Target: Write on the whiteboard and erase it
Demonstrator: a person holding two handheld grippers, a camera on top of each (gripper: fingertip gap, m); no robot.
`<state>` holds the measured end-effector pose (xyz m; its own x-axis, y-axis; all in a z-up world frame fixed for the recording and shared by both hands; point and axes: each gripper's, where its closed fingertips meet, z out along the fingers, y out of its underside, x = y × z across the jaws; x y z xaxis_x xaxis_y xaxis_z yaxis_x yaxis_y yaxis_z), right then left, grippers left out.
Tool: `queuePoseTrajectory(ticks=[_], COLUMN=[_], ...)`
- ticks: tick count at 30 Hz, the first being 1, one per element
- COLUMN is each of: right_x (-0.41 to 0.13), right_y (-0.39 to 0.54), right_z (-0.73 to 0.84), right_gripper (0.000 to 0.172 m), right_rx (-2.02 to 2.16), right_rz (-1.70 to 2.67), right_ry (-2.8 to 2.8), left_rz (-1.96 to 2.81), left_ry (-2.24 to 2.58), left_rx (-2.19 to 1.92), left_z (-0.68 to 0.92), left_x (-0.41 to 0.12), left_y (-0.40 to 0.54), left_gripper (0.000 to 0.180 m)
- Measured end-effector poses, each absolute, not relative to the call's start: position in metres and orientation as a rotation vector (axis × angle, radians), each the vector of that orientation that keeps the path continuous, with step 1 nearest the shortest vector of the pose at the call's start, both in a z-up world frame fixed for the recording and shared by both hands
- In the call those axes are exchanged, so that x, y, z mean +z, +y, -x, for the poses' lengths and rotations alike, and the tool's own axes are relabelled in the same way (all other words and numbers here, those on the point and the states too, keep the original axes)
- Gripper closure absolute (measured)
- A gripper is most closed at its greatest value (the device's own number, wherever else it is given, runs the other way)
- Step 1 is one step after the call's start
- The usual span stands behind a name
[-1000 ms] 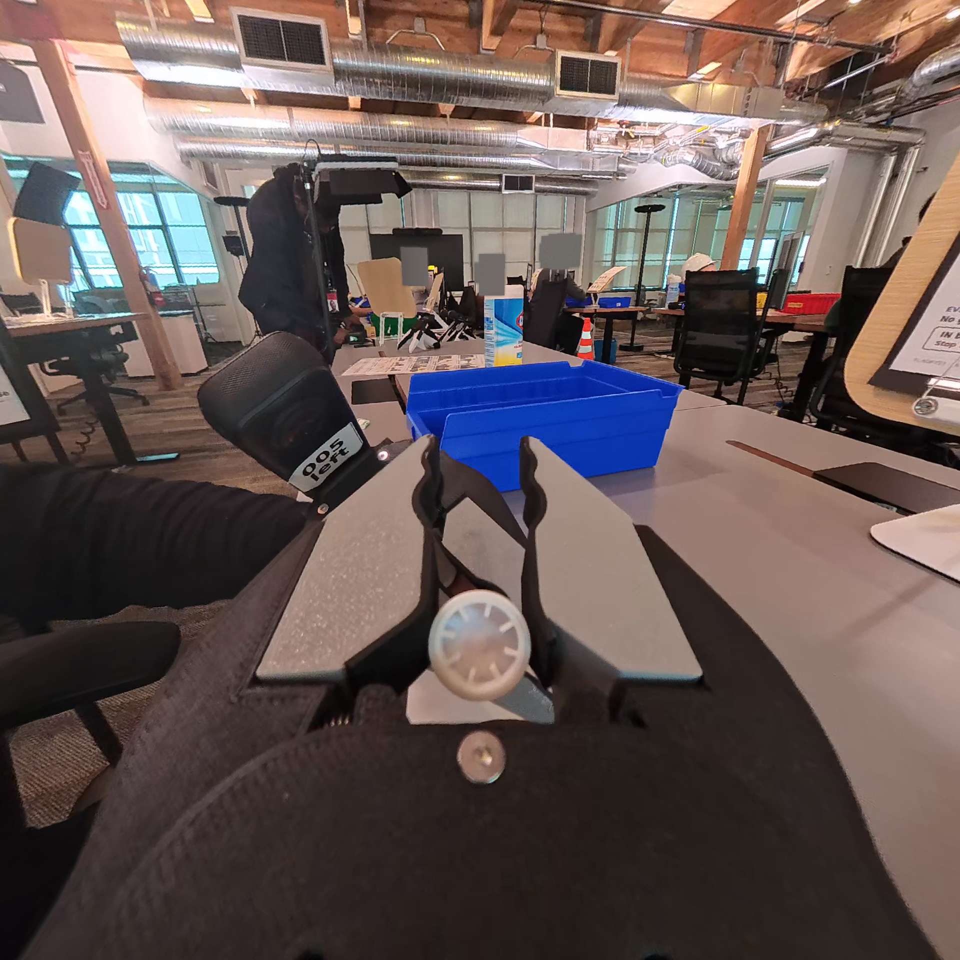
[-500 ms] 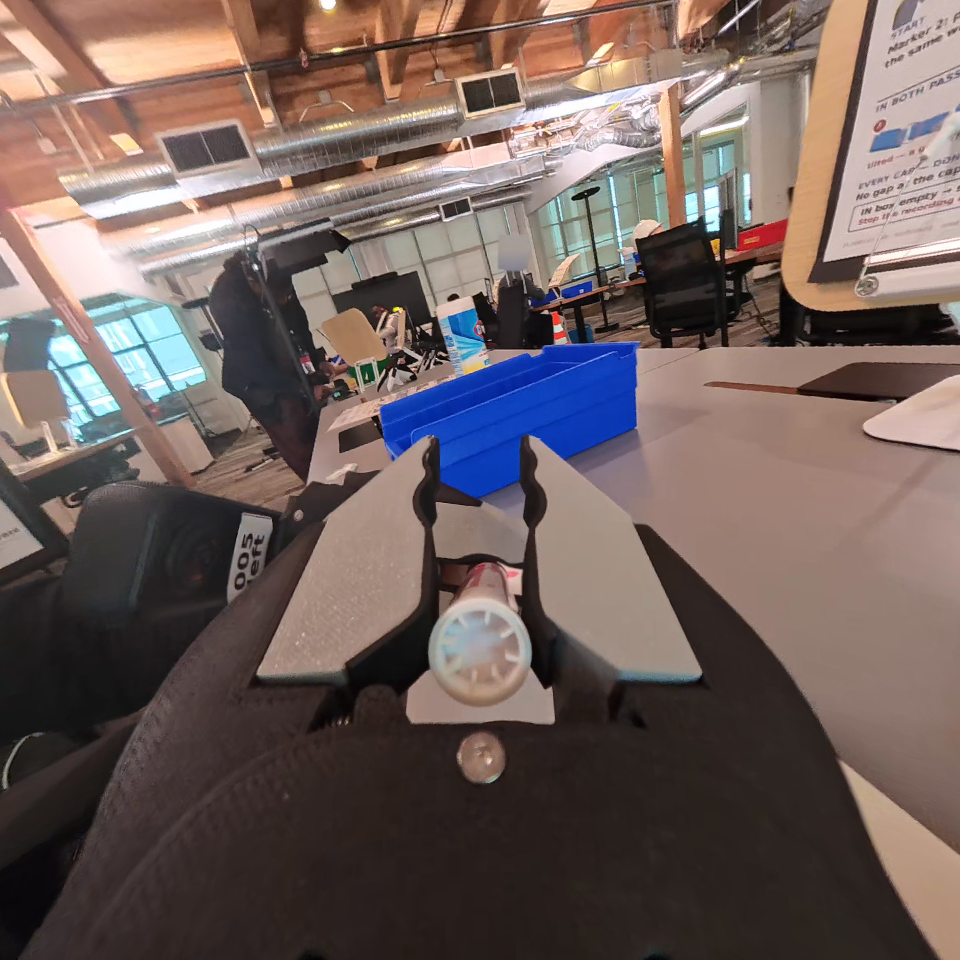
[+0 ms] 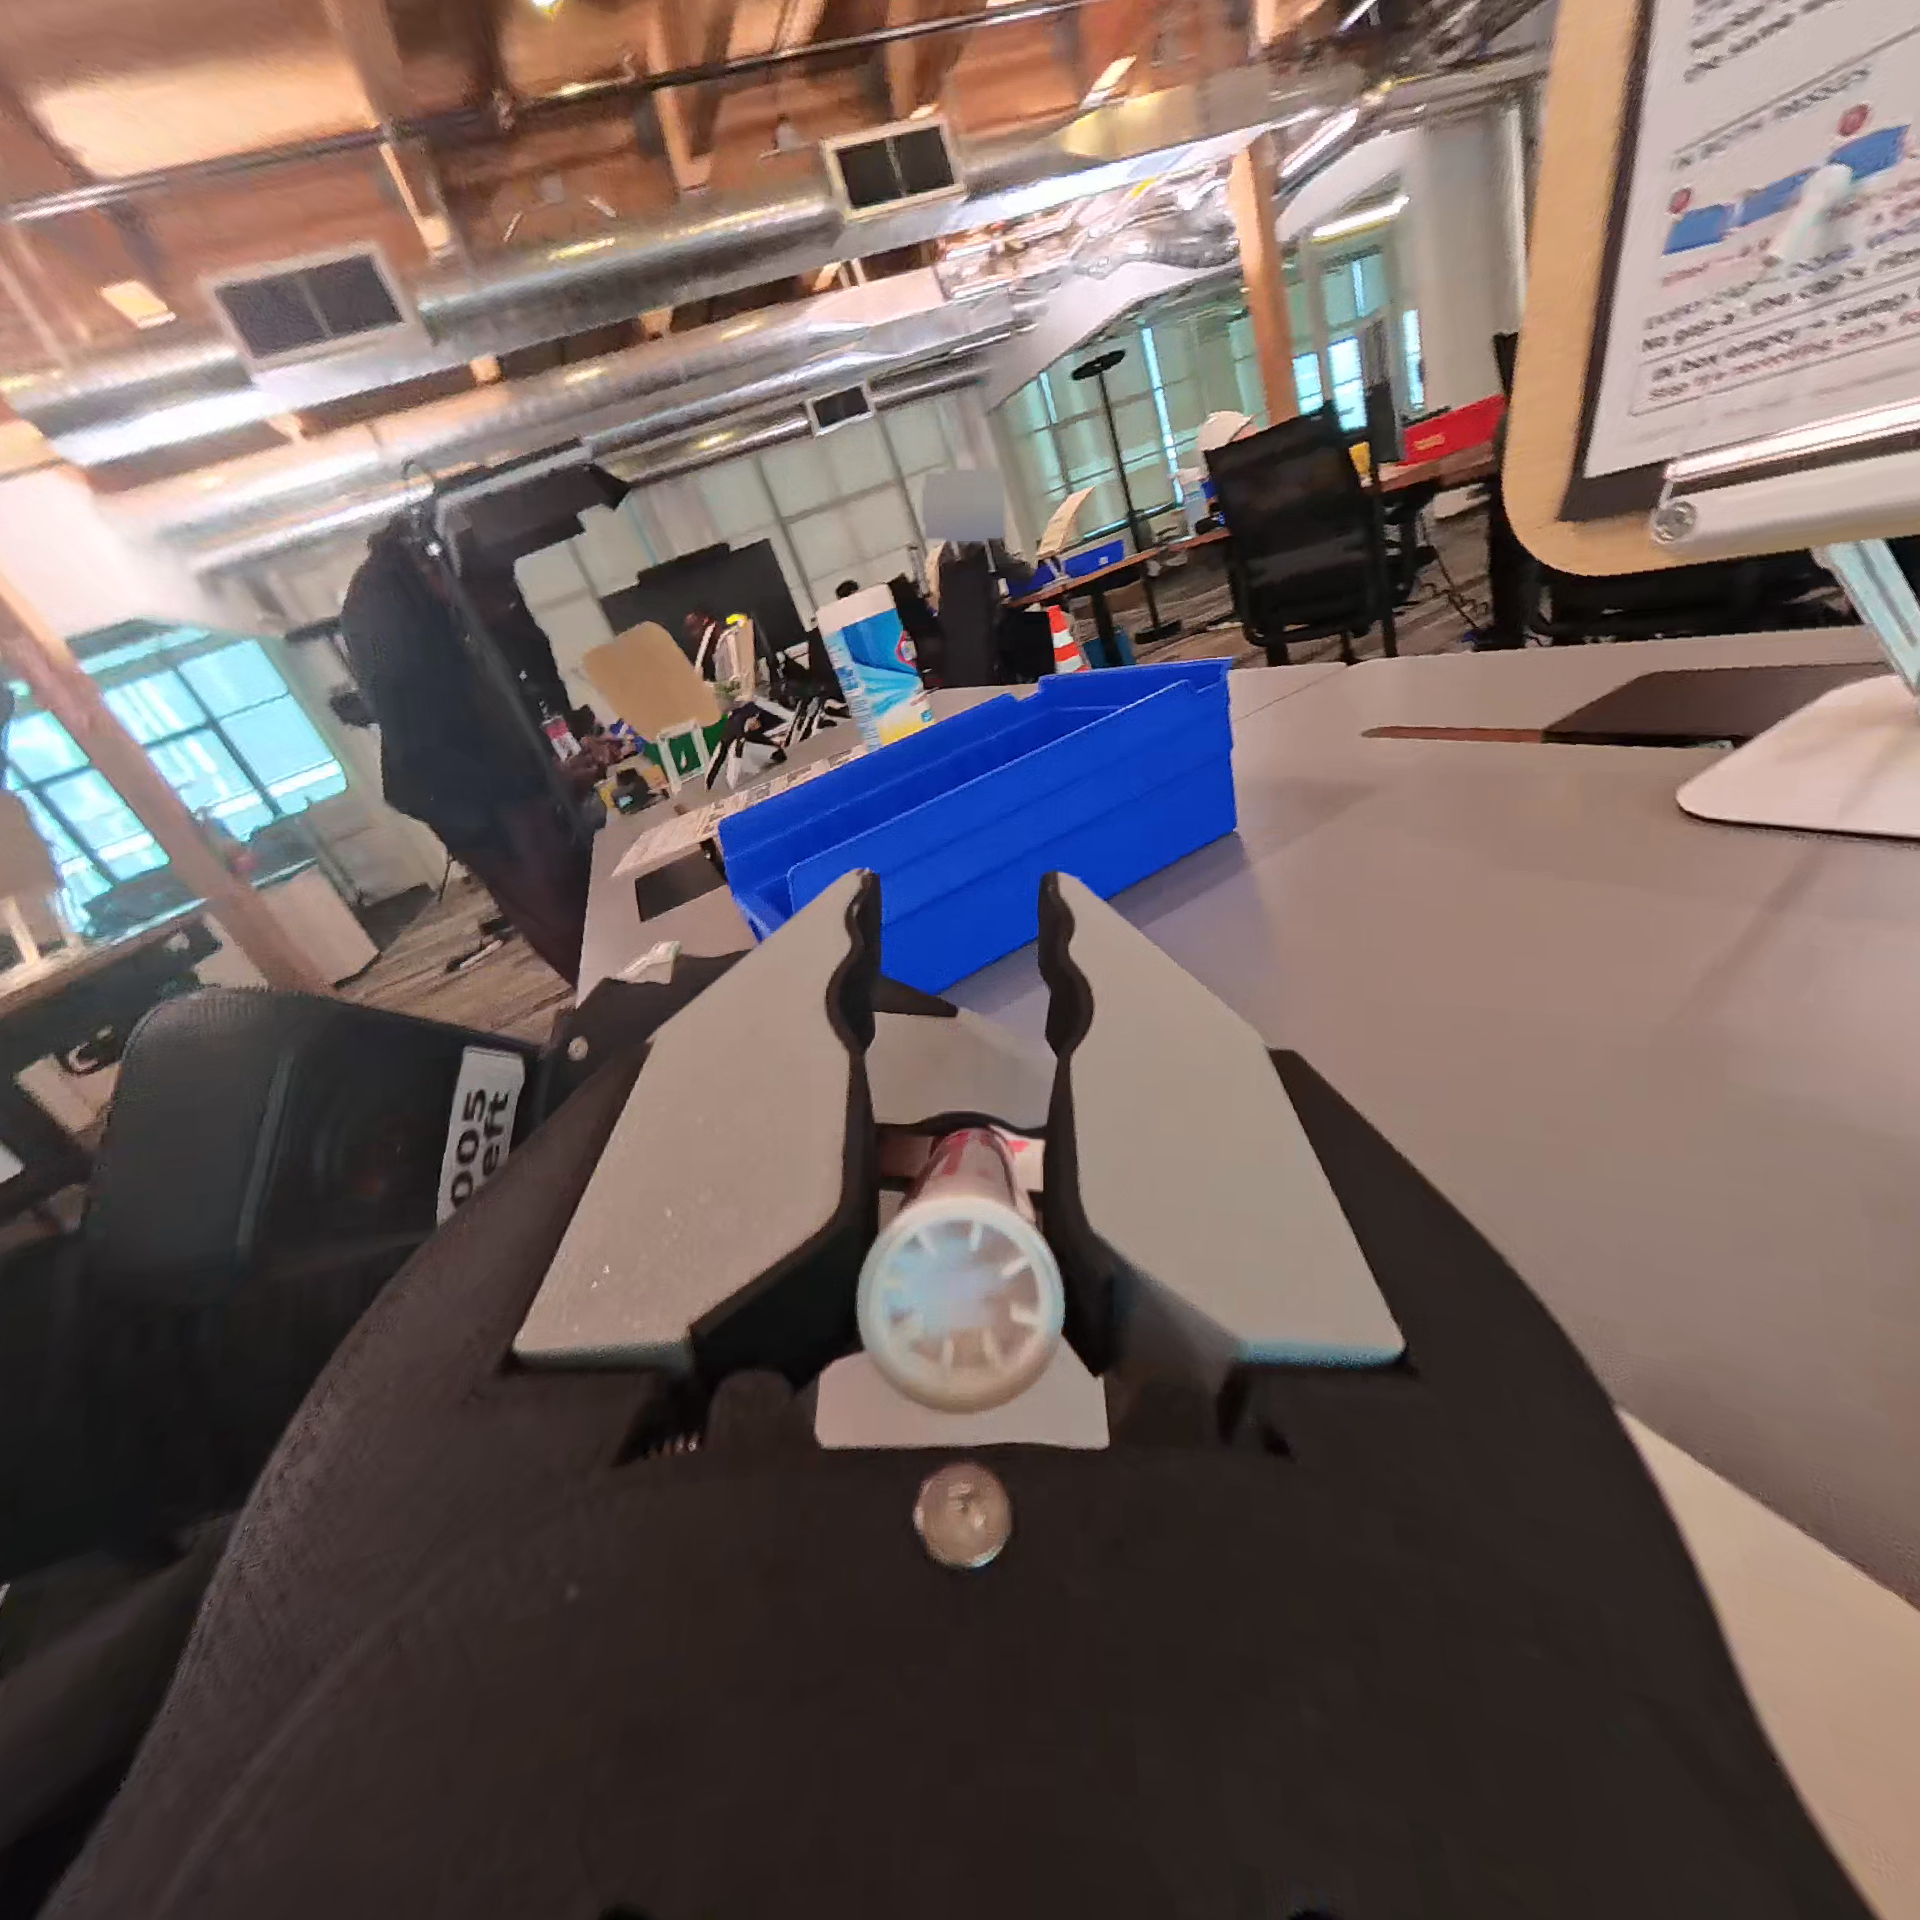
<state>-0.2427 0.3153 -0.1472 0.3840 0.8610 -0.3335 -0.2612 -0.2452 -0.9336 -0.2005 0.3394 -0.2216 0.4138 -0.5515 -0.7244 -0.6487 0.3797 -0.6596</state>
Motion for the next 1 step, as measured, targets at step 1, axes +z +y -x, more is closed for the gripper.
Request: queuePoseTrajectory(ticks=[1], right_x=[-0.1483], right_y=[0.3152], right_z=[0.2451], right_gripper=[0.142], right_rx=[1.159], right_rz=[1.447], right_ry=[-0.585], left_rz=[1.279], left_ry=[1.221], left_rx=[0.112], left_z=[0.2031], left_x=[-0.2211], left_y=[0.3425], left_gripper=[0.175])
